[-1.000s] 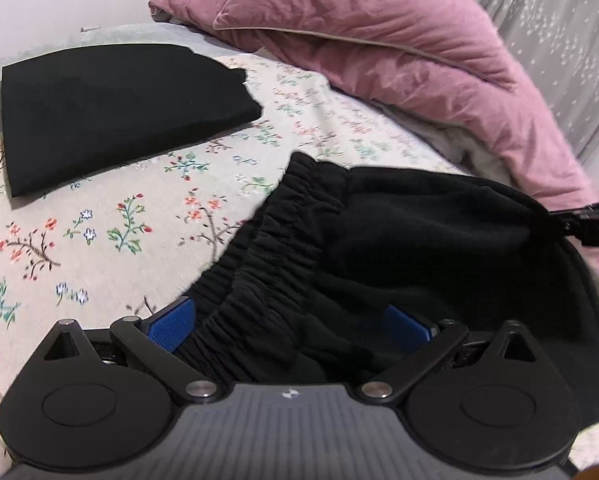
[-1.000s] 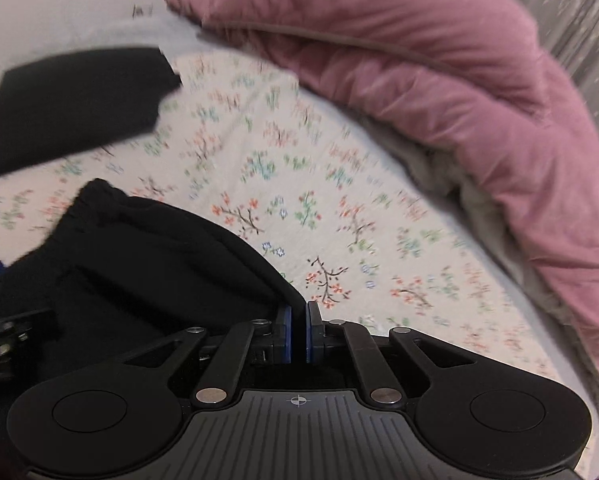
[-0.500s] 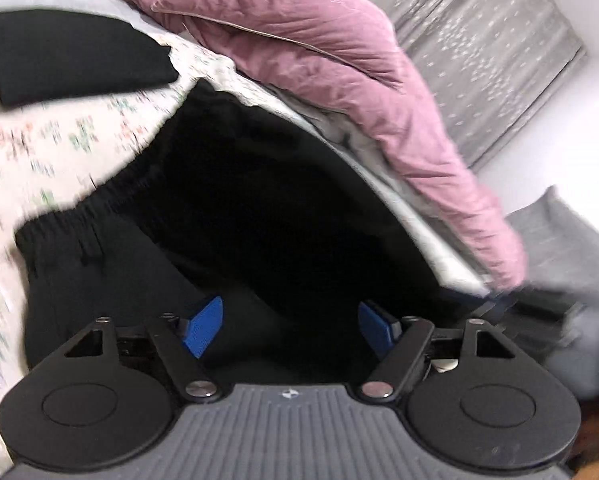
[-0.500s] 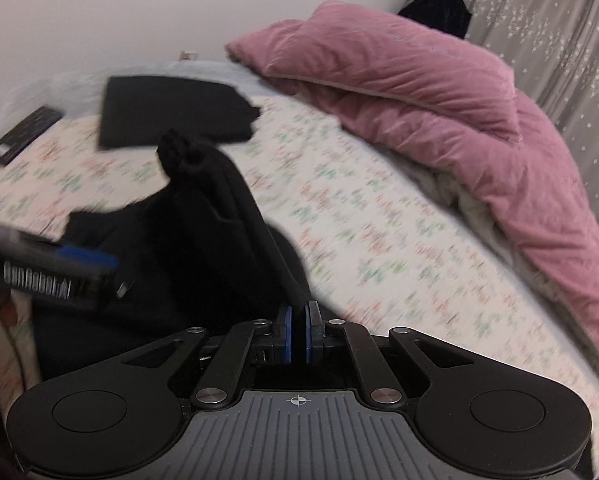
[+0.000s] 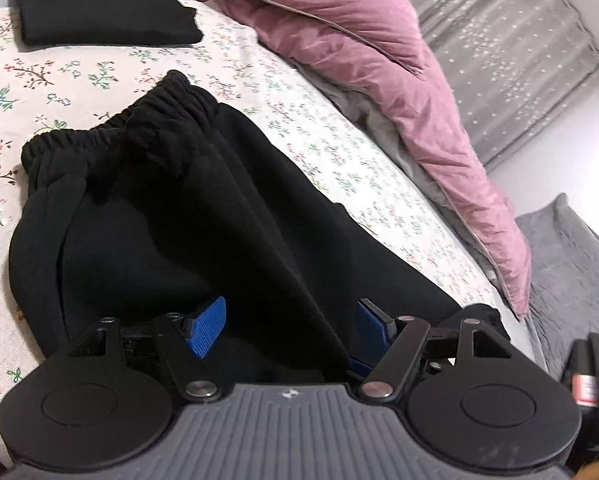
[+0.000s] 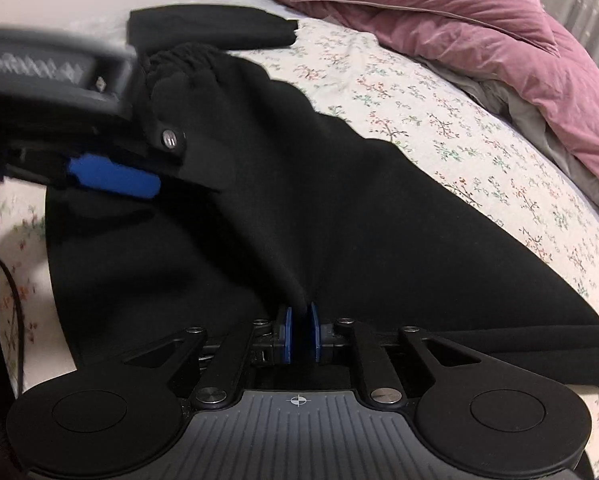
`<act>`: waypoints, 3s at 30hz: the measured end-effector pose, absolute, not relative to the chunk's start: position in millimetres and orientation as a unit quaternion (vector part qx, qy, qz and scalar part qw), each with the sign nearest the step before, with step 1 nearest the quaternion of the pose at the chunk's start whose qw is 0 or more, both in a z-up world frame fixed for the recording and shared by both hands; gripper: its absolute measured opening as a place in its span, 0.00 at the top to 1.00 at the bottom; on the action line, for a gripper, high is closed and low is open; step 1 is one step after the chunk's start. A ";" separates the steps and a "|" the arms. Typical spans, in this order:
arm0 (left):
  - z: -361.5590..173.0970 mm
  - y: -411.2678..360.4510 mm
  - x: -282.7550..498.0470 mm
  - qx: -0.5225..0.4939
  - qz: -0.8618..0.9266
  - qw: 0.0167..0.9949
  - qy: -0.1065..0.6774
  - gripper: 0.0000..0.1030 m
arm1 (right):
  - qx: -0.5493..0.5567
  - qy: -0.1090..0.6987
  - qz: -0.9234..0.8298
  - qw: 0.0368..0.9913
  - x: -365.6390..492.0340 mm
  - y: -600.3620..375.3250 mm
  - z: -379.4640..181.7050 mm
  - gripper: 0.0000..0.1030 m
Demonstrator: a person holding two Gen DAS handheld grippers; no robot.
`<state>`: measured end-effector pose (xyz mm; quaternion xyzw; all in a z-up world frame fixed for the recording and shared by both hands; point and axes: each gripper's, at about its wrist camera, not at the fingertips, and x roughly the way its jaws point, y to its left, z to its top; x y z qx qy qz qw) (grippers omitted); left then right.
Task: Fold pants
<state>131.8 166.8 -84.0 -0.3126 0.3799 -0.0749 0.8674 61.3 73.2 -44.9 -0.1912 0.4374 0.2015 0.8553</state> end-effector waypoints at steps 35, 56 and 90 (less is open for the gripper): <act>-80.0 172.9 155.0 -0.320 0.021 0.866 0.383 0.52 | 0.033 0.524 -0.219 0.822 265.1 -259.2 -32.0 0.37; -34.4 196.2 172.6 -0.293 0.000 0.891 0.347 0.81 | 0.102 0.386 -0.301 0.866 169.9 -326.9 40.8 1.00; -90.6 239.0 80.1 -0.197 -0.017 0.865 0.460 0.79 | 0.222 0.412 -0.237 0.851 -142.7 -289.8 -32.7 1.00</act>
